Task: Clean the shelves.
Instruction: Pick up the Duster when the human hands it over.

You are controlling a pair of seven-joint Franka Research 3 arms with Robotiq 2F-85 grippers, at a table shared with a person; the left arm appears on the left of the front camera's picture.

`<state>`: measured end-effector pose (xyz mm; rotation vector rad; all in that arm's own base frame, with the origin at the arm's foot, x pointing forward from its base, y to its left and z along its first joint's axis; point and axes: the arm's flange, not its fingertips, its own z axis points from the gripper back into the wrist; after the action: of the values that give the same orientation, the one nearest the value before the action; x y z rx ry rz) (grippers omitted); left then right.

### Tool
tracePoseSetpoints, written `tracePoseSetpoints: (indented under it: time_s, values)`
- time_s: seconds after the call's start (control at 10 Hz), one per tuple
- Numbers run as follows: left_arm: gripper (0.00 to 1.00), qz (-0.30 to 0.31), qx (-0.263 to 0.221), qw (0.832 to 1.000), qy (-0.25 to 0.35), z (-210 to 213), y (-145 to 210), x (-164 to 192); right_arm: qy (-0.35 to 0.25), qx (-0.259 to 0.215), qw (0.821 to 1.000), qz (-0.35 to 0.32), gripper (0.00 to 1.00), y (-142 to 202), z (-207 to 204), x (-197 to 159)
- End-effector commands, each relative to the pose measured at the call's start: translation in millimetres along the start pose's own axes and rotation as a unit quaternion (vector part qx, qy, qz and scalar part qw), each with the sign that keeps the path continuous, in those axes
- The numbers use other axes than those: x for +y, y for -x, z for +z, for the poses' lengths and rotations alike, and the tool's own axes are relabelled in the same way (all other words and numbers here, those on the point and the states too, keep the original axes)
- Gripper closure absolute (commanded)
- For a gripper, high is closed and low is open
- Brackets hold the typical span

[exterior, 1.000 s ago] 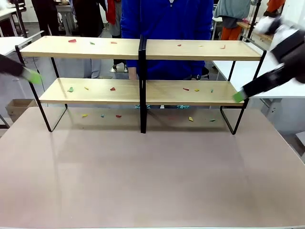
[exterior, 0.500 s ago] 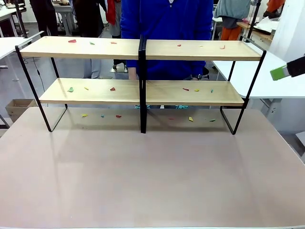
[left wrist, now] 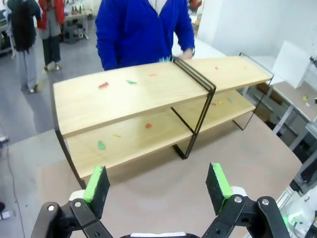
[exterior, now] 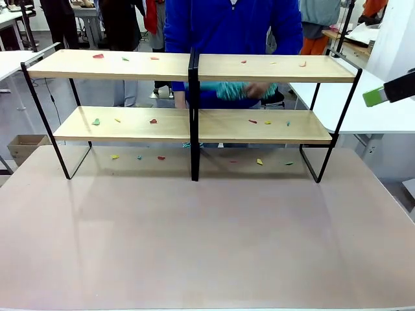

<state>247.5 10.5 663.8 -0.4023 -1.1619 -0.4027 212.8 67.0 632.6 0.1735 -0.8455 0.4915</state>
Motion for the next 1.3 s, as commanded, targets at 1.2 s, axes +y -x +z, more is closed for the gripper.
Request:
tracePoseSetpoints:
  time_s: [1.2]
  values:
    - [0.0, -0.11, 0.114, 0.986, -0.042, -29.4, 94.8, -15.9, 0.002, -0.007, 1.0, -0.026, 0.0, 13.0, -25.8, -16.9]
